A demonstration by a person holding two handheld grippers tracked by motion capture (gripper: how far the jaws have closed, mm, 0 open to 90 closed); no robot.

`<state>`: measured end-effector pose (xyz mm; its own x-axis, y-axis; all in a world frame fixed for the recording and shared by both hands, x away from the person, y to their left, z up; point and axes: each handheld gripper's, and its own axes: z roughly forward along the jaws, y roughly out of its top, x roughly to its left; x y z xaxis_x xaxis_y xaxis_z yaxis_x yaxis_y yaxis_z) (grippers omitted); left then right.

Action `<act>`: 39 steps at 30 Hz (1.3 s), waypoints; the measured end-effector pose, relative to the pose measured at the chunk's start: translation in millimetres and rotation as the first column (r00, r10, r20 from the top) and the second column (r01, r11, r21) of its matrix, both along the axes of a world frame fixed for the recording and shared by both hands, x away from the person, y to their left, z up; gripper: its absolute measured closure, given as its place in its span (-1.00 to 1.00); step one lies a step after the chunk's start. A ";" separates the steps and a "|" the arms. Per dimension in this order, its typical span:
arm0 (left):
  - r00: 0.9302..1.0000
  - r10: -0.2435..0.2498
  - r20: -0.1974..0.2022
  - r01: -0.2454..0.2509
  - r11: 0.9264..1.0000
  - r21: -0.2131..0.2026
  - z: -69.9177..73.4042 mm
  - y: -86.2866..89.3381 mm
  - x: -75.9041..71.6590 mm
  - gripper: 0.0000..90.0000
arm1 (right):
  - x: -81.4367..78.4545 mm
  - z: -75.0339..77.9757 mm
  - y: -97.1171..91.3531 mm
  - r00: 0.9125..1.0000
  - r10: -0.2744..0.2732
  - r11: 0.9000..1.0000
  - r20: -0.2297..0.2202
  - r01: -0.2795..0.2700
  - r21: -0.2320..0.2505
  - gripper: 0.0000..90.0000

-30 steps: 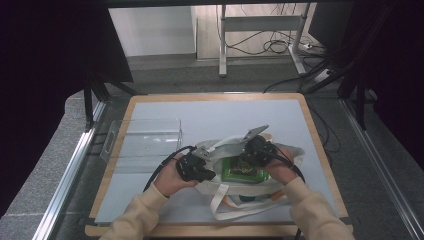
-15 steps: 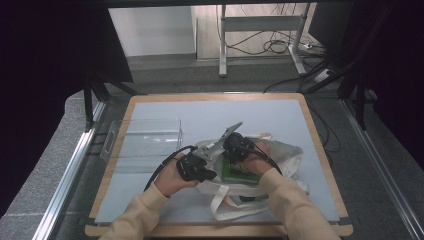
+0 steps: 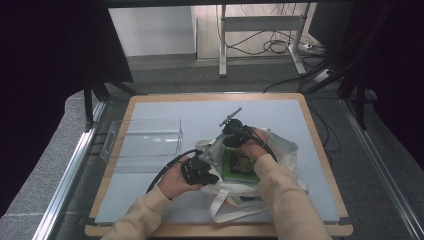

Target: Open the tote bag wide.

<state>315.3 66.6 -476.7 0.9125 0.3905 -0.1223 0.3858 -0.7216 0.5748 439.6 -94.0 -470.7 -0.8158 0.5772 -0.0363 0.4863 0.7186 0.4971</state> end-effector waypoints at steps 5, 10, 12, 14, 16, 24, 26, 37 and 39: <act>1.000 -0.008 -0.005 0.008 1.000 0.006 -0.1 -0.5 0.6 1.00 | 6.9 -0.4 -2.8 1.000 -0.013 1.000 -0.010 0.013 0.005 0.98; 1.000 -0.005 -0.008 0.005 1.000 -0.001 -1.0 -0.1 1.2 1.00 | 7.3 -1.7 -2.2 1.000 -0.018 1.000 -0.014 0.018 0.006 0.98; 1.000 -0.007 -0.004 0.007 1.000 -0.003 -0.4 0.3 1.0 1.00 | 5.2 -0.6 -3.1 1.000 -0.018 1.000 -0.013 0.018 0.005 0.98; 1.000 -0.005 -0.001 0.005 1.000 -0.013 0.2 0.8 0.3 0.99 | -0.1 2.3 -4.5 1.000 -0.014 1.000 -0.009 0.014 0.002 0.98; 1.000 -0.001 0.001 0.001 1.000 -0.025 0.7 1.7 0.3 0.99 | -7.7 6.6 -8.9 1.000 -0.003 1.000 -0.002 0.003 0.005 0.98; 1.000 -0.001 0.013 0.001 0.999 -0.040 3.1 4.2 1.2 0.98 | -42.0 31.9 -48.0 0.998 -0.045 0.998 0.040 0.044 0.042 0.98; 1.000 -0.002 0.015 0.003 0.999 -0.041 4.8 5.5 1.6 0.98 | -50.1 34.8 -58.7 0.997 -0.066 0.997 0.042 0.064 0.045 0.98; 1.000 0.008 0.005 -0.007 0.997 -0.074 6.9 8.3 2.3 0.99 | -78.1 34.5 -100.0 0.988 -0.147 0.987 0.038 0.144 0.078 0.96; 1.000 0.011 0.008 -0.010 0.996 -0.084 7.8 9.5 2.6 0.99 | -79.6 34.8 -104.0 0.987 -0.159 0.984 0.037 0.155 0.089 0.94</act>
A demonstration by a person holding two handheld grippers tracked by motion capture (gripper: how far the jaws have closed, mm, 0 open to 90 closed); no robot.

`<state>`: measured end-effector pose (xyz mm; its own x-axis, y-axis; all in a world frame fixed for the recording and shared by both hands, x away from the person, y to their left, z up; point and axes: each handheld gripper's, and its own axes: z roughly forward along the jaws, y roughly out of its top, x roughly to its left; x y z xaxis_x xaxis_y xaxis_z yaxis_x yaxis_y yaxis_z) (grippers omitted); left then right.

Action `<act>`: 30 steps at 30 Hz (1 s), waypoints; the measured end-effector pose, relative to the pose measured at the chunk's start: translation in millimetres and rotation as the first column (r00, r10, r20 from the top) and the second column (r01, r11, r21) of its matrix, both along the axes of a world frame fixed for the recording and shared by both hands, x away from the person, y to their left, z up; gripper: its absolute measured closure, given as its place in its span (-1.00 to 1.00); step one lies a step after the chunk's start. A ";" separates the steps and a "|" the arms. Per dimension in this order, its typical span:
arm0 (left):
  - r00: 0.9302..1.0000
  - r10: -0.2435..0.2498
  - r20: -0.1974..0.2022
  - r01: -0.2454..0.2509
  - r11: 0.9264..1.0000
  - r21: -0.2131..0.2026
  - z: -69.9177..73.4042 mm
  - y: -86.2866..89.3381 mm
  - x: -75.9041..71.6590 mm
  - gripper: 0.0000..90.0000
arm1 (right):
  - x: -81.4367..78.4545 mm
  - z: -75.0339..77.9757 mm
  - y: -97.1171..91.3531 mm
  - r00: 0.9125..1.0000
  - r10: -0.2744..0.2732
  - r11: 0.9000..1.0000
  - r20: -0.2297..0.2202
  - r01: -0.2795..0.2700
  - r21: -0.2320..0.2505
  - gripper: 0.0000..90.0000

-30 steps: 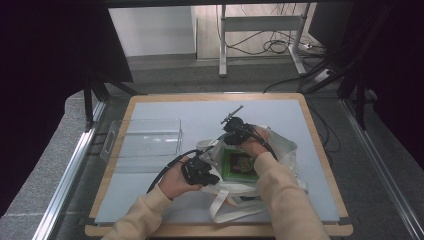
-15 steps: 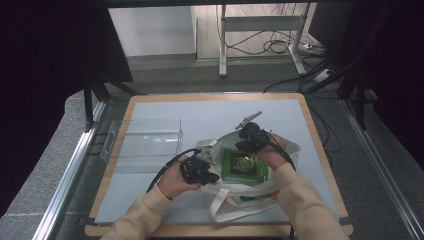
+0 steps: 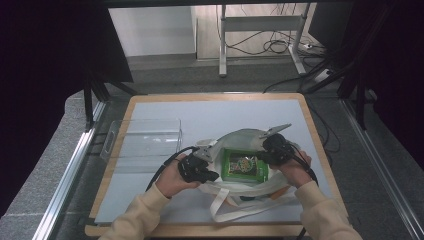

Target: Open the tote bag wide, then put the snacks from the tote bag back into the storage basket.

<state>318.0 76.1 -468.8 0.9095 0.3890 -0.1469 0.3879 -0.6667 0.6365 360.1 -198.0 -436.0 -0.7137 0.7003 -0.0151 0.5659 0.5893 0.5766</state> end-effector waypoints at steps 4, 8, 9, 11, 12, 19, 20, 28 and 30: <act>1.000 0.009 0.001 -0.009 0.999 -0.040 4.3 5.8 0.5 1.00 | -3.4 0.1 -5.3 1.000 -0.010 1.000 0.003 0.010 0.014 0.93; 1.000 0.030 0.009 -0.029 0.995 -0.092 14.3 14.9 -2.4 1.00 | -7.7 1.0 -9.8 1.000 -0.023 0.999 0.007 0.023 0.028 0.87; 0.999 0.039 0.011 -0.038 0.993 -0.108 17.2 17.6 -3.5 1.00 | -8.7 1.2 -10.8 1.000 -0.024 0.999 0.002 0.024 0.033 0.83; 0.999 0.039 0.019 -0.037 0.993 -0.114 23.6 24.8 -4.2 1.00 | -10.3 1.1 -12.2 1.000 -0.029 0.999 -0.004 0.029 0.039 0.65; 0.999 0.046 0.018 -0.043 0.991 -0.126 26.1 28.0 -4.7 1.00 | -11.0 0.9 -12.7 0.999 -0.032 0.999 -0.007 0.033 0.041 0.53; 0.992 0.117 0.052 -0.106 0.976 -0.188 41.8 47.4 -11.4 0.46 | -13.1 0.6 -16.5 0.995 -0.100 0.991 -0.032 0.102 0.085 -0.05; 0.991 0.122 0.053 -0.109 0.973 -0.201 43.4 49.6 -12.1 0.43 | -13.1 0.8 -17.4 0.994 -0.106 0.990 -0.028 0.108 0.091 -0.09; 0.979 0.193 0.063 -0.176 0.960 -0.219 44.1 60.1 -9.3 -0.02 | -11.7 0.8 -19.2 0.983 -0.181 0.976 -0.032 0.184 0.114 -0.28; 0.976 0.207 0.071 -0.188 0.958 -0.218 44.0 60.7 -8.6 -0.17 | -12.0 1.0 -18.1 0.981 -0.193 0.974 -0.032 0.196 0.116 -0.29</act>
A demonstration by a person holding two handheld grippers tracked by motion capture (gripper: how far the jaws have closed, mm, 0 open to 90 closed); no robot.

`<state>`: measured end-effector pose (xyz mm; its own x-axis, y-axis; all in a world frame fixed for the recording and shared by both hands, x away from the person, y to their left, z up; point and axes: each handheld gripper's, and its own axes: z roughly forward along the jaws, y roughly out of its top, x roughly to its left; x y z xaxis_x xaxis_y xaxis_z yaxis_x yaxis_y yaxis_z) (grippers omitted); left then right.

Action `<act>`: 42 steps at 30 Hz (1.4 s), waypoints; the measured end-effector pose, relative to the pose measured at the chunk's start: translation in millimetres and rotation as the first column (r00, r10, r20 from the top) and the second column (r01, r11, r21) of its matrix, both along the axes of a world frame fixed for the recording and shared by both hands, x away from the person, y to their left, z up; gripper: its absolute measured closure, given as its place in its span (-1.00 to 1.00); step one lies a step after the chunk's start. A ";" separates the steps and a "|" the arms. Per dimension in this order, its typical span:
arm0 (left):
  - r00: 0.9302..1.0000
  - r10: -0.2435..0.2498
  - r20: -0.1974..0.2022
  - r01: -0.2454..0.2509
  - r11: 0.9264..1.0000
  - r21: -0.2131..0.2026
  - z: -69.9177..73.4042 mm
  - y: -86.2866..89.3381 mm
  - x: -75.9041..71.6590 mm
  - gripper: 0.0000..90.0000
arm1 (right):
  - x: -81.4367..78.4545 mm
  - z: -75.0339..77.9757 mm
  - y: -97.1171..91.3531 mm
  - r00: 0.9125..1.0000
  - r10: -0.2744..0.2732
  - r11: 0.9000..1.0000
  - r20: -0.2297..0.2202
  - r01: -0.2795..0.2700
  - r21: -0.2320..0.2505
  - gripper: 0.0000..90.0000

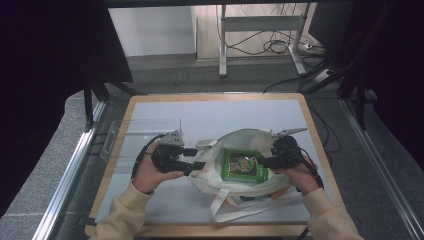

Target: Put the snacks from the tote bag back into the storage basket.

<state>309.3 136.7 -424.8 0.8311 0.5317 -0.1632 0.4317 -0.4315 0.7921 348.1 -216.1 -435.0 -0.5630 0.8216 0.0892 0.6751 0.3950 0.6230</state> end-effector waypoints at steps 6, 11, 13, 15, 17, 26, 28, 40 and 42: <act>1.000 -0.006 -0.003 0.006 1.000 0.013 -1.6 -1.5 2.4 -0.24 | 2.3 -5.6 4.8 0.999 -0.024 1.000 -0.031 0.023 -0.010 -0.32; 1.000 -0.015 -0.012 0.015 1.000 0.012 -3.4 -0.1 4.9 -0.28 | 5.3 -10.5 12.3 0.996 -0.054 0.997 -0.066 0.050 -0.056 -0.32; 1.000 -0.016 -0.008 0.016 1.000 0.006 -3.3 0.4 4.7 -0.28 | 8.4 -13.7 16.2 0.994 -0.068 0.995 -0.082 0.062 -0.083 -0.33; 1.000 -0.022 -0.001 0.022 1.000 0.000 -2.4 0.6 3.6 -0.27 | 11.9 -16.8 20.3 0.991 -0.084 0.993 -0.107 0.074 -0.094 -0.34; 1.000 -0.028 0.007 0.028 1.000 -0.003 -1.6 0.3 2.7 -0.27 | 14.9 -19.5 25.1 0.988 -0.096 0.990 -0.122 0.082 -0.114 -0.35; 0.998 -0.056 0.005 0.056 0.998 -0.002 -2.8 -2.3 2.4 -0.26 | 29.5 -33.1 42.4 0.963 -0.166 0.971 -0.213 0.122 -0.204 -0.37; 0.998 -0.060 0.006 0.060 0.998 -0.001 -3.1 -3.0 2.8 -0.26 | 31.9 -36.3 43.6 0.957 -0.176 0.969 -0.229 0.127 -0.211 -0.38; 0.998 -0.066 0.002 0.066 0.998 0.011 -5.9 -6.8 3.6 -0.26 | 39.3 -55.9 36.7 0.922 -0.244 0.959 -0.302 0.183 -0.216 -0.42; 0.998 -0.068 0.003 0.068 0.998 0.018 -6.2 -7.6 3.3 -0.26 | 40.3 -58.5 34.7 0.910 -0.247 0.962 -0.332 0.190 -0.195 -0.44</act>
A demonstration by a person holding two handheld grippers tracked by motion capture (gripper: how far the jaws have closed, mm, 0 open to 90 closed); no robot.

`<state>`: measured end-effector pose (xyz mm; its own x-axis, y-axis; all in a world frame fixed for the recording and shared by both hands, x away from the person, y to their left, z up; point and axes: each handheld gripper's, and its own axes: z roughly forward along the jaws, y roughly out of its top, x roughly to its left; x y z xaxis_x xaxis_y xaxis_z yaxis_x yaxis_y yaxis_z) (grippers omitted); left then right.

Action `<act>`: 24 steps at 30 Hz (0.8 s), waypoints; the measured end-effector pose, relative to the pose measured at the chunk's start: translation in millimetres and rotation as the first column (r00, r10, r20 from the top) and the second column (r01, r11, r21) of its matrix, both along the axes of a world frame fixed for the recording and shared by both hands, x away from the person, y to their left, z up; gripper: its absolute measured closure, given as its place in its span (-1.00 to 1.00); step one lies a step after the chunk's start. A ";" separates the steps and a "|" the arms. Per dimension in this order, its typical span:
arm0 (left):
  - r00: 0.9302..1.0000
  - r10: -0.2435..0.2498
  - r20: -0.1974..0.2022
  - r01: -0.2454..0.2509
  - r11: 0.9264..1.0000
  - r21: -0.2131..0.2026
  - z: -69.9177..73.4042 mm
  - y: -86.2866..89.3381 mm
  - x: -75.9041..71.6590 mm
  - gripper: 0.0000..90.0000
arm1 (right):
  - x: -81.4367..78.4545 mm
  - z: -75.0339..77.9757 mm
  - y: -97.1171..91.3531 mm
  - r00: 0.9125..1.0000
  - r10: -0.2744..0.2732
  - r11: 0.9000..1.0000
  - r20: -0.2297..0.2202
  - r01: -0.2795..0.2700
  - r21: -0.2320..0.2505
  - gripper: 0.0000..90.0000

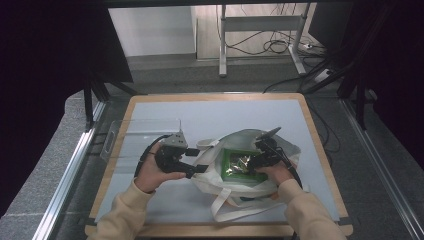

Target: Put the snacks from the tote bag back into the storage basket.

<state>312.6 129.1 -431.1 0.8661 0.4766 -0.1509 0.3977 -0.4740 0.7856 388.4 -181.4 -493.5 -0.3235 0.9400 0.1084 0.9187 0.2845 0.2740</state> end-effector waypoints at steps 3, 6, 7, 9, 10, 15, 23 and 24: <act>1.000 0.000 0.002 0.000 1.000 -0.001 0.1 0.0 -0.3 -0.26 | 0.1 -0.9 -0.9 1.000 -0.011 1.000 -0.009 0.011 0.015 -0.41; 1.000 0.002 0.003 -0.002 1.000 0.002 0.1 0.3 -0.3 -0.26 | -0.4 -0.1 -1.0 1.000 -0.002 1.000 -0.001 0.002 0.016 -0.23; 1.000 0.001 0.002 -0.001 1.000 0.002 -0.1 0.2 -0.3 -0.26 | -0.5 0.2 -1.3 1.000 0.000 1.000 0.004 0.000 0.023 -0.15; 1.000 0.000 0.001 0.000 1.000 0.003 -0.5 -0.2 -0.3 -0.26 | -0.6 0.6 -1.9 1.000 0.001 0.999 0.004 -0.002 0.045 0.03; 1.000 0.000 0.000 0.000 1.000 0.004 -0.9 -0.4 -0.2 -0.25 | -0.6 0.8 -2.0 1.000 0.003 0.999 0.002 -0.003 0.053 0.11; 1.000 0.002 -0.003 -0.002 1.000 0.006 -2.3 -1.0 0.3 -0.25 | -1.5 1.6 -2.4 1.000 0.010 0.995 0.001 -0.010 0.099 0.50; 1.000 0.001 -0.005 -0.001 1.000 0.013 -3.0 -0.3 0.7 -0.25 | -1.3 3.0 -3.4 1.000 0.006 0.987 -0.003 -0.005 0.163 0.85; 1.000 0.002 -0.006 -0.002 1.000 0.013 -3.1 -0.2 0.8 -0.25 | -1.2 3.5 -3.8 1.000 0.007 0.986 -0.004 -0.006 0.165 0.86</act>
<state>313.4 128.9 -434.2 0.8644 0.4802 -0.1494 0.4030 -0.4837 0.7770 387.2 -185.2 -490.0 -0.3290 0.9068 0.2635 0.9181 0.2418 0.3140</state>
